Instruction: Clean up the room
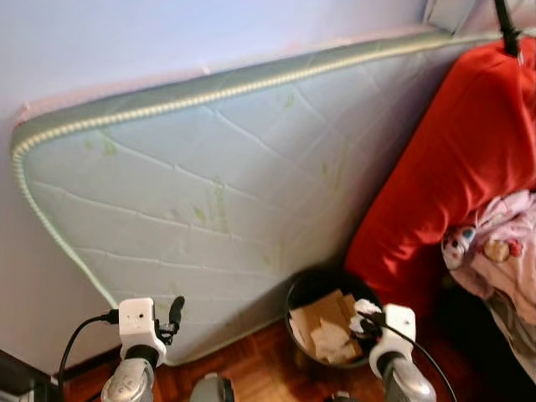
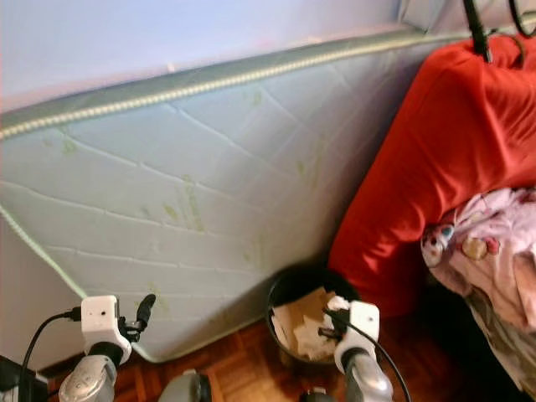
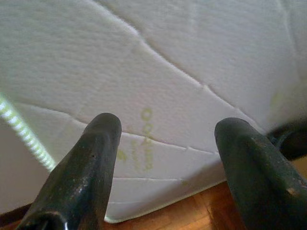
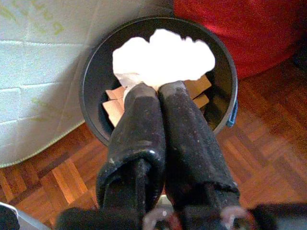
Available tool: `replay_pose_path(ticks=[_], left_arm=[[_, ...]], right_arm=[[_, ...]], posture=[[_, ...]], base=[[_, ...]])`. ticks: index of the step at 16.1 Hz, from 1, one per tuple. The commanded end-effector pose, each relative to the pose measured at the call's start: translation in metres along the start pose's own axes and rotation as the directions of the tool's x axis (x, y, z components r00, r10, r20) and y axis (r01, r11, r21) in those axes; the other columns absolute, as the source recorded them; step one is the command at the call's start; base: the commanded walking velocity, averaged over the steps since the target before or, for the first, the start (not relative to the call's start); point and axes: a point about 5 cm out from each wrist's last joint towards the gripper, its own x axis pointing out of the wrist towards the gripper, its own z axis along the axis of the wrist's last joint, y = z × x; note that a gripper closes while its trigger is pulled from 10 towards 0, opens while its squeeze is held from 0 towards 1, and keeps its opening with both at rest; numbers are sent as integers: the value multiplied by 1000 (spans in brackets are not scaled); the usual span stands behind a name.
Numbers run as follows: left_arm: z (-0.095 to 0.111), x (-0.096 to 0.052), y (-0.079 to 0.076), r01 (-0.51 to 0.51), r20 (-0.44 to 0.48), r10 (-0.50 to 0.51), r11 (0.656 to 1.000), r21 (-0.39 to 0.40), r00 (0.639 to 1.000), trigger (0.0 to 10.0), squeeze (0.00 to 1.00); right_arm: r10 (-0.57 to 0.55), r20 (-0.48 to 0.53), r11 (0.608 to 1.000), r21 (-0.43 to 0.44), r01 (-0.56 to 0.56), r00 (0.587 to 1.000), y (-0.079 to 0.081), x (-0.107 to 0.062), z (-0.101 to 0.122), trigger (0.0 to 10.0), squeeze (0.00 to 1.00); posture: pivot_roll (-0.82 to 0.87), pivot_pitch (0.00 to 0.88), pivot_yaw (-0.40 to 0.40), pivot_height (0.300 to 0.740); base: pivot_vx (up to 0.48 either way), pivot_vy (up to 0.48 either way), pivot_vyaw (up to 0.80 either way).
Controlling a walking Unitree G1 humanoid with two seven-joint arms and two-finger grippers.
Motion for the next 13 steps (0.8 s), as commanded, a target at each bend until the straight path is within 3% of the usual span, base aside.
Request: replay_pose_path(ticks=[1, 5, 8, 10, 13], left_arm=[[2, -4, -2, 15, -3, -15, 1000, -1, 1000, 10000, 0], [19, -21, -9, 42, 46, -41, 999, -8, 998, 10000, 0], [41, -19, -10, 28, 99, -26, 999, -17, 995, 10000, 0], [58, -22, -10, 32, 117, -31, 999, -8, 993, 10000, 0], [66, -27, -6, 30, 116, -30, 1000, 8, 993, 10000, 0]], right_arm=[[18, -20, 999, -40, -19, 1000, 2, 3, 3, 10000, 0], [0, 35, 998, -63, 2, 999, -5, 9, 28, 10000, 0], [5, 64, 994, -106, 2, 998, -4, 13, 41, 10000, 0], [32, 82, 993, -116, -23, 996, 7, 19, 55, 10000, 0], [76, 98, 993, -100, -66, 992, 22, 24, 67, 10000, 0]], posture=[[147, 148, 0, 644], [163, 270, -20, 644], [196, 338, -33, 644], [214, 351, -23, 644], [232, 361, -14, 644]], base=[[0, 0, 0], [0, 0, 0], [0, 0, 0], [0, 0, 0], [0, 0, 0]])
